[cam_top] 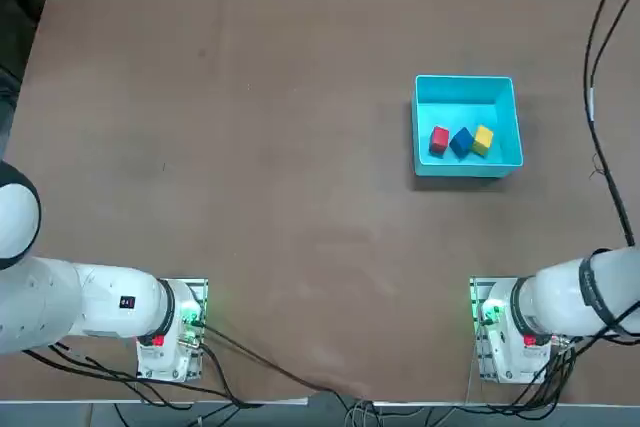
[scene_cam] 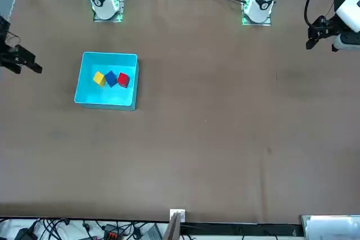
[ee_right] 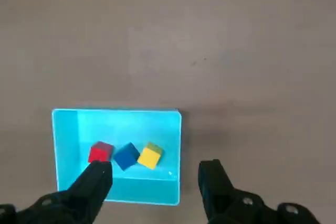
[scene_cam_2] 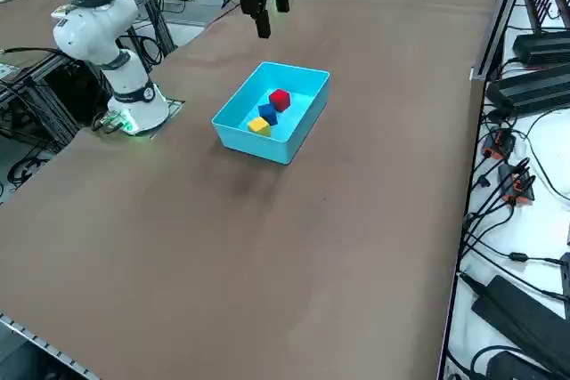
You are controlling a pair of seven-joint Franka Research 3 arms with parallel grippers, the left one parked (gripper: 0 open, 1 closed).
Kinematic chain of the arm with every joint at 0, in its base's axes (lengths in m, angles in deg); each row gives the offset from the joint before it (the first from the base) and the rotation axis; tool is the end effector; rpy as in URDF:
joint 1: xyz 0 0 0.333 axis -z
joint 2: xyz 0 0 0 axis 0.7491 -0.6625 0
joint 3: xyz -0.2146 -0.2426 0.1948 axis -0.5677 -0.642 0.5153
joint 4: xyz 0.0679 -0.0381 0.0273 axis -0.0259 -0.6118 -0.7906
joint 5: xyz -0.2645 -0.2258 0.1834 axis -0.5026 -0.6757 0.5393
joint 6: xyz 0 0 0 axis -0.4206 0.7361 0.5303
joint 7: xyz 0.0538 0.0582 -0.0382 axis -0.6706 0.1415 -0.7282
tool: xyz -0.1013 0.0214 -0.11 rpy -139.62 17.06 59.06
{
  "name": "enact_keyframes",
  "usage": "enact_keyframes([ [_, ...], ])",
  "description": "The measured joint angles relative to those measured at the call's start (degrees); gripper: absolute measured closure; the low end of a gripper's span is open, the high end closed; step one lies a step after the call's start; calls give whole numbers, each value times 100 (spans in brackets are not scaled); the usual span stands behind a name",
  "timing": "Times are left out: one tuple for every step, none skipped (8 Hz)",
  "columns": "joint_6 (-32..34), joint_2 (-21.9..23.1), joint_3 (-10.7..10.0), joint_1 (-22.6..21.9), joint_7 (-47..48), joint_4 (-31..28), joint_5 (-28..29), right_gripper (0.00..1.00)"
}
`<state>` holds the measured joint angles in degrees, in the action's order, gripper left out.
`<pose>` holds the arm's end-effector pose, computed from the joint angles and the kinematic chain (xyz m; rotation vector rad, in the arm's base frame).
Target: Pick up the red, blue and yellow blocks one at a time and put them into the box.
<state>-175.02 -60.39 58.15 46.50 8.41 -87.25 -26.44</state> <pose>0.5668 -0.0586 0.6211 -3.0703 0.0495 -0.0298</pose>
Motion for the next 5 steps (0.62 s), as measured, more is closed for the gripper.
enact_keyframes([
  [38, 70, 120, 16, 0, 7, -32, 0],
  [117, 166, 274, 17, 1, -4, -134, 0],
  [251, 282, 416, 17, 5, -47, -287, 0],
  [427, 386, 505, 17, 8, -89, -394, 0],
  [541, 441, 528, 17, 8, -97, -431, 0],
])
